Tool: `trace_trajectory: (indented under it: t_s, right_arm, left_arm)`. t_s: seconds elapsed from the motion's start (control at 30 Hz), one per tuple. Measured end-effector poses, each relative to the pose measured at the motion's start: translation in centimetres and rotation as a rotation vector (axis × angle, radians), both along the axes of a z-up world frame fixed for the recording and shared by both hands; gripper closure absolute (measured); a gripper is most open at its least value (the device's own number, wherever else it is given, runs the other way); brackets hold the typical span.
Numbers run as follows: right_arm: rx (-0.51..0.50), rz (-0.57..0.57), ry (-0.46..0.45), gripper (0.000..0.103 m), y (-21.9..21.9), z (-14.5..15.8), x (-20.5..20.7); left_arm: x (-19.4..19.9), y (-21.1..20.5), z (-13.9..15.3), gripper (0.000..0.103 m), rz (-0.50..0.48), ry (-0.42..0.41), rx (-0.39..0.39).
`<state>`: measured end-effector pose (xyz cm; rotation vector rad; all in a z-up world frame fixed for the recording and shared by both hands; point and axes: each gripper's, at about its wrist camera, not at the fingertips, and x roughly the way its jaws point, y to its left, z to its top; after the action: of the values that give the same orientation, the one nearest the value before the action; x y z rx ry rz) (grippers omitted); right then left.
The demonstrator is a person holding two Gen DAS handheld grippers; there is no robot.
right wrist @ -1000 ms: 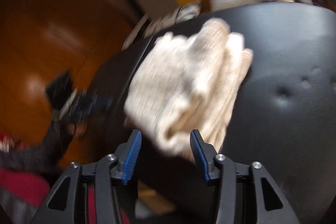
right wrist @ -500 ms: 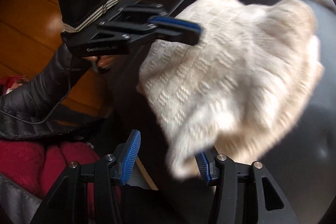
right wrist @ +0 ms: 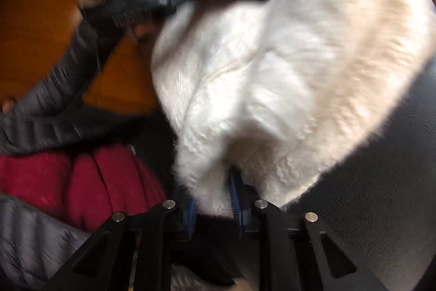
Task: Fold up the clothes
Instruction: 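Release the sweater with the right gripper and press the folded bundle flat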
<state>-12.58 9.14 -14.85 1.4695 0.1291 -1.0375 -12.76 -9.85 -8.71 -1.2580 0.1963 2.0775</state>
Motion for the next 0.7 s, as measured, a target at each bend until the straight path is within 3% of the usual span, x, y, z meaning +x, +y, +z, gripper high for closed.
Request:
trace_trajectory:
  t_s: [0.1, 0.17, 0.27, 0.4, 0.5, 0.6, 0.7]
  right_arm:
    - [-0.032, -0.093, 0.068, 0.074, 1.7, 2.0, 0.7]
    - [-0.036, -0.159, 0.146, 0.069, 3.1, 4.0, 1.2]
    - [-0.062, -0.248, 0.287, 0.067, 4.6, 8.2, 2.5]
    - [-0.064, -0.317, 0.562, 0.067, 2.4, 12.1, 5.5]
    - [0.030, -0.337, 0.694, 0.067, -2.4, 11.7, 6.2]
    - [0.131, -0.368, 0.704, 0.067, -4.5, 9.9, 5.7]
    - [0.222, -0.394, 0.678, 0.067, -4.9, 7.8, 4.1]
  left_arm:
    - [0.2, -0.9, 0.4, 0.097, 0.042, 0.000, 0.043]
    - [0.5, -2.2, 2.0, 0.097, 0.098, 0.006, 0.127]
    - [2.7, -4.7, 5.1, 0.097, 0.183, 0.080, 0.206]
    - [9.3, -6.1, 7.0, 0.096, 0.183, 0.210, 0.092]
    - [14.7, -5.8, 5.7, 0.095, 0.136, 0.241, -0.051]
    - [19.2, -4.3, 3.4, 0.095, 0.058, 0.257, -0.168]
    - [21.0, -2.3, 1.5, 0.095, -0.014, 0.269, -0.203]
